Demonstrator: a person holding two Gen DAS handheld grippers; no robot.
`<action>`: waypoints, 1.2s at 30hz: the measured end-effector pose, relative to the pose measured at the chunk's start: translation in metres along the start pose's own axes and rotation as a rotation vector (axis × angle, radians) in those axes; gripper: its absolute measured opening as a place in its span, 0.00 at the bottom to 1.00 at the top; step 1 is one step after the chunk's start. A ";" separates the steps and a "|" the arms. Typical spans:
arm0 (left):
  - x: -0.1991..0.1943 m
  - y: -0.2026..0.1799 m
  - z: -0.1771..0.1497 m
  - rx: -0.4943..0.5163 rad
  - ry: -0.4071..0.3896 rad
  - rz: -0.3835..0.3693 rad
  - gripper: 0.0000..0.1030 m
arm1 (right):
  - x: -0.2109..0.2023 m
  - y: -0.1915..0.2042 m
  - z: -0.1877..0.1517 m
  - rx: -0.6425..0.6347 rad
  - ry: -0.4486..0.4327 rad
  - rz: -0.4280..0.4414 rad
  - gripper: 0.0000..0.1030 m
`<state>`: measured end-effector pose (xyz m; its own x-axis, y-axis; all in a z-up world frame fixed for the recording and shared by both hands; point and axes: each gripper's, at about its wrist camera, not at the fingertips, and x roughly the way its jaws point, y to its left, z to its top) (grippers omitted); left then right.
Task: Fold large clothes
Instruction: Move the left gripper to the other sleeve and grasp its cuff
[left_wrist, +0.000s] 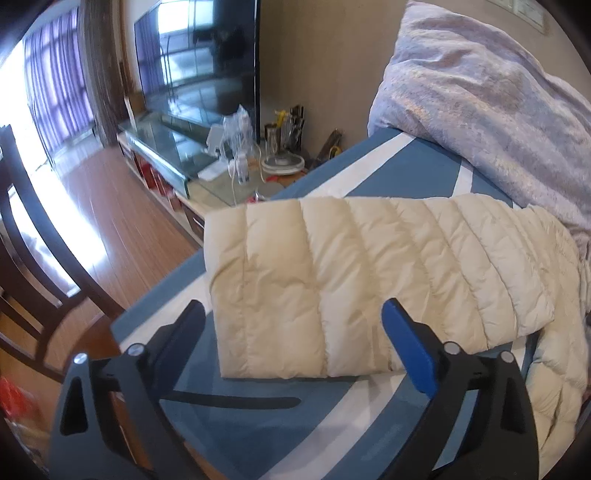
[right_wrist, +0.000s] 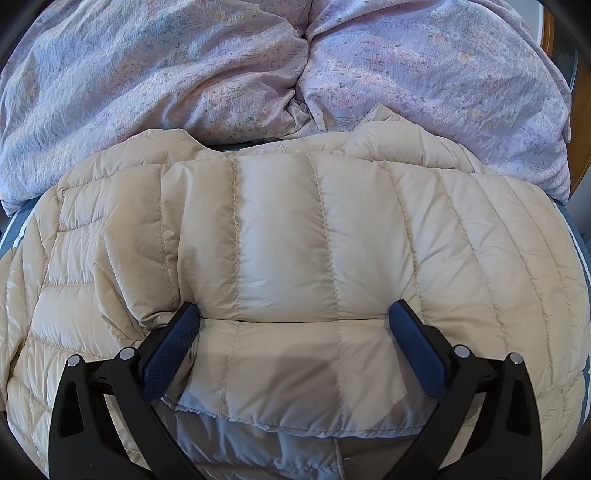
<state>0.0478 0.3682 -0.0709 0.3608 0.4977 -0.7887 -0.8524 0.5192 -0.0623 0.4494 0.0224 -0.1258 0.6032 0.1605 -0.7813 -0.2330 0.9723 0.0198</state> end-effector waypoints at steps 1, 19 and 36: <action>0.003 0.002 0.000 -0.011 0.011 -0.006 0.91 | 0.000 0.000 0.000 0.000 0.000 0.000 0.99; 0.020 0.002 -0.006 -0.053 0.061 -0.029 0.90 | 0.000 0.000 0.000 0.002 -0.002 0.000 0.99; 0.019 0.006 0.000 -0.057 0.039 -0.019 0.59 | 0.000 0.000 0.000 0.003 -0.003 -0.001 0.99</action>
<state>0.0495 0.3806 -0.0866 0.3633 0.4601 -0.8101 -0.8662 0.4871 -0.1118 0.4493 0.0222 -0.1257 0.6058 0.1603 -0.7793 -0.2301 0.9729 0.0212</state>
